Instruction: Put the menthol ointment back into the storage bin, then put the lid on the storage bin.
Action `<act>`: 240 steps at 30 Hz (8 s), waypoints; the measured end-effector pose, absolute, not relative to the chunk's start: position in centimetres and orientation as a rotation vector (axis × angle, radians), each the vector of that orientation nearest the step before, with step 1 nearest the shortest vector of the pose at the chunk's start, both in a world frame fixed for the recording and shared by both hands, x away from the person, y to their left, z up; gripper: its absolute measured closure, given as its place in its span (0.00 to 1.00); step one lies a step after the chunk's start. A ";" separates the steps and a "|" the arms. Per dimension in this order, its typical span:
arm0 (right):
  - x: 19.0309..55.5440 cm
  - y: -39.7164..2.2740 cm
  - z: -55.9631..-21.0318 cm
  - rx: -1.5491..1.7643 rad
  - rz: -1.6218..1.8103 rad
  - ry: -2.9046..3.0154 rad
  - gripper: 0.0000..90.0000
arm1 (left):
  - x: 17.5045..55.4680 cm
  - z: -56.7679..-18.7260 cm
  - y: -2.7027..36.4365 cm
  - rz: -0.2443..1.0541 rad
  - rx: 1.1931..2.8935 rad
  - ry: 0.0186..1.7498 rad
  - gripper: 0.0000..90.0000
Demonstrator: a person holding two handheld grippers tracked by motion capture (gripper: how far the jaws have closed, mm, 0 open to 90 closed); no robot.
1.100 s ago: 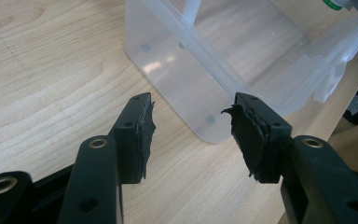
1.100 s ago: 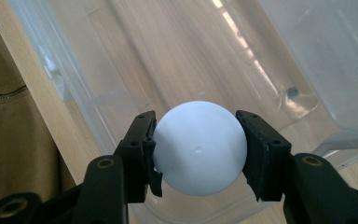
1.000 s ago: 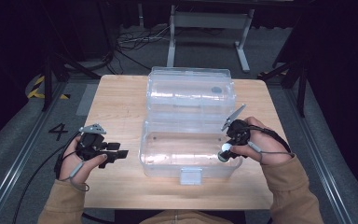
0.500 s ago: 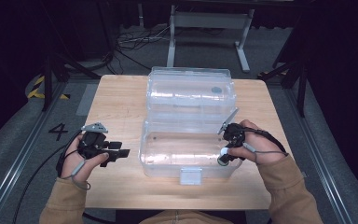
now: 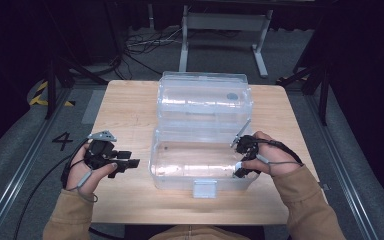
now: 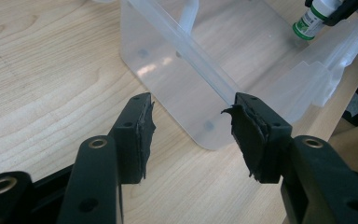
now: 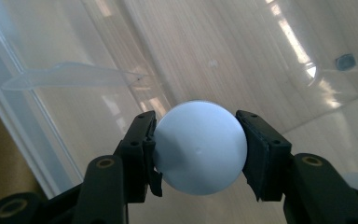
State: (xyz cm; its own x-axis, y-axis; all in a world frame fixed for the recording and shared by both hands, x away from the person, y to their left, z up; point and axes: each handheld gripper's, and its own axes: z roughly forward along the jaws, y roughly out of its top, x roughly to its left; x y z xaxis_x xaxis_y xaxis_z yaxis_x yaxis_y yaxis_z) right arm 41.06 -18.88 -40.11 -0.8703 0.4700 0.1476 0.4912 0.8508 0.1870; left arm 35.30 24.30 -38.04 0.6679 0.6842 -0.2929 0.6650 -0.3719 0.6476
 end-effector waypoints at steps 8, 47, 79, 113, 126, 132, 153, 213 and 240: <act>41.2 -18.7 -40.6 -0.746 -0.295 -2.923 0.56 | 35.4 -38.1 24.3 0.030 2.111 1.037 0.54; 40.9 -16.7 -41.1 -0.608 -0.208 -2.981 0.56 | 35.0 -38.2 24.7 0.031 2.105 1.056 0.54; 40.6 -17.8 -39.8 -0.649 -0.368 -2.986 0.52 | 35.6 -37.9 23.6 0.021 2.132 1.008 0.53; 39.9 -23.9 -34.6 -0.939 -0.986 -2.861 0.60 | 36.0 -37.6 20.8 -0.041 2.181 0.891 0.54; 40.7 -25.4 -33.0 -1.072 -1.287 -2.767 0.62 | 36.1 -37.5 21.1 -0.044 2.173 0.893 0.54; 41.3 -25.2 -31.8 -1.062 -1.330 -2.775 0.62 | 36.1 -37.5 21.2 -0.037 2.169 0.897 0.54; 46.8 -22.4 -28.5 -1.023 -1.391 -2.824 0.63 | 35.5 -37.1 19.8 -0.078 2.192 0.806 0.56; 50.1 -18.5 -30.1 -0.706 -1.143 -2.889 0.90 | 35.1 -40.2 14.7 -0.156 2.423 0.553 0.82; 47.0 -18.9 -29.3 -0.627 -1.160 -2.884 0.92 | 35.0 -40.3 14.6 -0.151 2.419 0.559 0.82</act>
State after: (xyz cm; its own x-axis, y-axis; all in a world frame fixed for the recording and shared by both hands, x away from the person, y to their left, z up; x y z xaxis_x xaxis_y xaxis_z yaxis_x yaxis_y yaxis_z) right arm 47.01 -18.94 -29.29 -0.9213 0.3706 0.1180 0.3491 0.6543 0.6708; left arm 35.00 14.64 -40.26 0.9027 0.3552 -0.2427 0.4291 -0.7032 0.5670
